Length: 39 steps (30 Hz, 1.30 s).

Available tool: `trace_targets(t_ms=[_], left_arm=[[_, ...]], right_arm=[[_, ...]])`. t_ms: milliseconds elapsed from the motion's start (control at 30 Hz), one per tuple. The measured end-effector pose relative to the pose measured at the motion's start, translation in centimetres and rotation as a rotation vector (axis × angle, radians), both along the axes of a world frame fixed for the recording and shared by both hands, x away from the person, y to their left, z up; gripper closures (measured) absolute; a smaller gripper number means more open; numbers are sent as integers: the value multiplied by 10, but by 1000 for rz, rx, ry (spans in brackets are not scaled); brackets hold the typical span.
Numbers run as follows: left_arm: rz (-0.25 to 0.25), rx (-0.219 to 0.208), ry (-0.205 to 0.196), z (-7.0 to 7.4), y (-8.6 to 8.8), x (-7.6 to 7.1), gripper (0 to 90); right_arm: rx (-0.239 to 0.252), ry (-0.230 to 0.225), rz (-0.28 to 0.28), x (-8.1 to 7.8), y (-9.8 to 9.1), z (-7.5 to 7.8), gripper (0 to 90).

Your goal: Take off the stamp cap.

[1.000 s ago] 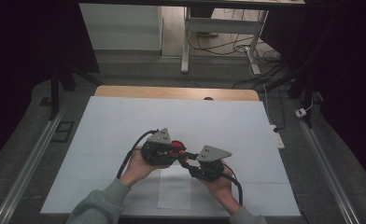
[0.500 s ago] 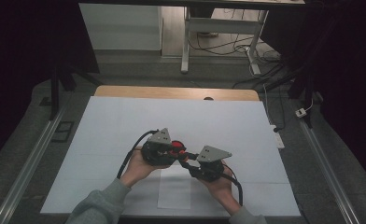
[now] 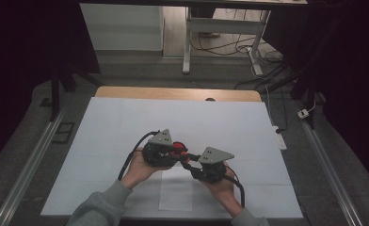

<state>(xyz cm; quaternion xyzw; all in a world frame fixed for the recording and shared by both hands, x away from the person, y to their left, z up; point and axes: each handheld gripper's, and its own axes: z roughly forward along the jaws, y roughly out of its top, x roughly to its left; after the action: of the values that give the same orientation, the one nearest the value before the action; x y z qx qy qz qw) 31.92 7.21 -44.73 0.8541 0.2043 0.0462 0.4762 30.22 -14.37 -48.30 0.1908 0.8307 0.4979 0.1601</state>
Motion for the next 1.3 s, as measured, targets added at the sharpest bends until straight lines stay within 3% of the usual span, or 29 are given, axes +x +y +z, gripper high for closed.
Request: trace_targets(t_ms=[1300], left_arm=[[0,-6,-7,-1,-1,-1,726]], right_arm=[[-3,-19,-20,-3,-1,-2,643]])
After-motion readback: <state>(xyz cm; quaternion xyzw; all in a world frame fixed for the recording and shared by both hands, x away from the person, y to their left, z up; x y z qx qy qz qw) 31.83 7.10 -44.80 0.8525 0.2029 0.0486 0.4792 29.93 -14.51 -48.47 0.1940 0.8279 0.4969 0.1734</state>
